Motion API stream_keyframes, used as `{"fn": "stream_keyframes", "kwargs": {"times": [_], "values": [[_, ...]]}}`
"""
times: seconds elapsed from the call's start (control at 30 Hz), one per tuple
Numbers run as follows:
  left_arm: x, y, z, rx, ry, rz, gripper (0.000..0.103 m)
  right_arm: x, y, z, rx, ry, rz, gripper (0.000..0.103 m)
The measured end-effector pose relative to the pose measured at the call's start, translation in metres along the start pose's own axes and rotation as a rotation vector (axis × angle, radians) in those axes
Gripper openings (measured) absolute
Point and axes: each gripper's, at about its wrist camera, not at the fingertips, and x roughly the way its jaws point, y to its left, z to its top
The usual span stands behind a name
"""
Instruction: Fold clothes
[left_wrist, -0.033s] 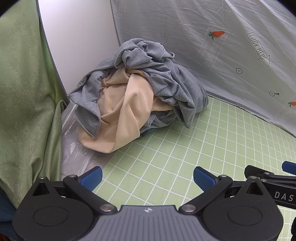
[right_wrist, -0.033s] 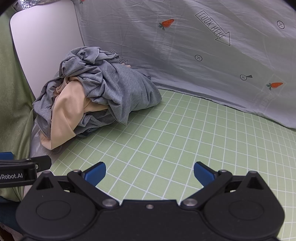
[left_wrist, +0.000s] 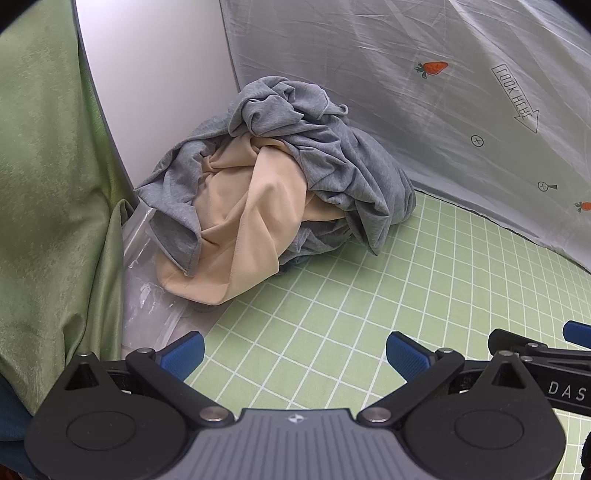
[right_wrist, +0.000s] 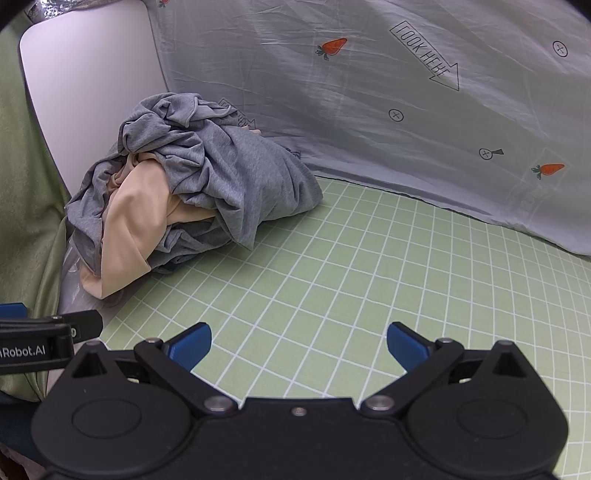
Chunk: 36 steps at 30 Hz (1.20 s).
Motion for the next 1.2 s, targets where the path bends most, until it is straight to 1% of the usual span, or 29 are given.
{"fn": "stream_keyframes", "kwargs": {"times": [0.67, 1.2], "values": [[-0.0008, -0.0005, 0.0006, 0.003, -0.011, 0.005, 0.103, -0.0014, 0.0012, 0.0011, -0.008, -0.004, 0.007, 0.102], [0.0003, 0.0022, 0.0016, 0.002, -0.003, 0.004, 0.103, 0.0008, 0.0026, 0.0009, -0.012, 0.004, 0.006, 0.102]]}}
